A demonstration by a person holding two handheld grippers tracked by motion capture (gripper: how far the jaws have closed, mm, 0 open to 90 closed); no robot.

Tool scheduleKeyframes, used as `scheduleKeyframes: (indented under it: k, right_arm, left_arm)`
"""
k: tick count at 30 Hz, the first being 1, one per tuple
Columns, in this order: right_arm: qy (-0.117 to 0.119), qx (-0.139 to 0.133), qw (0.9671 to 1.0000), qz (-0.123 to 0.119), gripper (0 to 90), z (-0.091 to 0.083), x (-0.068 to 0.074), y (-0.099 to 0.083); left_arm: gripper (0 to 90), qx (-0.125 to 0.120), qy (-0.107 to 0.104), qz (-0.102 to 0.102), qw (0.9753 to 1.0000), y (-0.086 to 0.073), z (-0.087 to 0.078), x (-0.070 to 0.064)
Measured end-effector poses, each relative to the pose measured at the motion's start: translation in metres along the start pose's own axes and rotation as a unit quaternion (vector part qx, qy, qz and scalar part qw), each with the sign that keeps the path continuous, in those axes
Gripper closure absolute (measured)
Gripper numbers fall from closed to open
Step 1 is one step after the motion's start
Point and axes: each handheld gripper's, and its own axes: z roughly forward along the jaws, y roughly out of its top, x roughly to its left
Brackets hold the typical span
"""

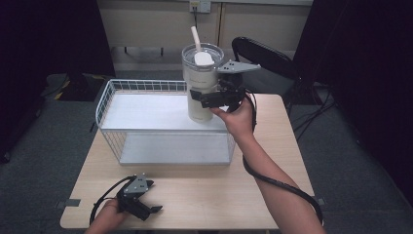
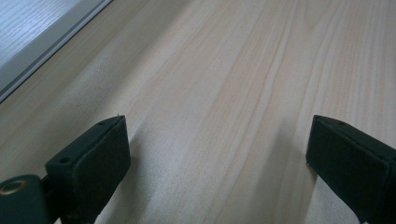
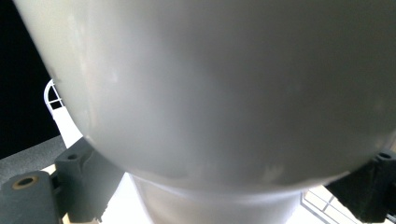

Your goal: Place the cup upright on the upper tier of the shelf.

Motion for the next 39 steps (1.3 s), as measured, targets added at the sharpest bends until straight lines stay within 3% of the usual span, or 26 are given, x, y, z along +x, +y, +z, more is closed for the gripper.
scheduleKeyframes:
  k: [20,39]
  right_arm:
    - [-0.009,0.013,0.9998,-0.013,9.9,-0.005,0.002,-0.010]
    - [-0.004,0.004,1.0000,0.002,10.3,-0.036,0.007,-0.024]
  left_arm:
    - [3.6,0.000,-0.003,0.001,1.0000,0.000,0.001,0.000]
    - [3.4,0.000,-0.002,0.002,1.0000,0.000,0.001,-0.001]
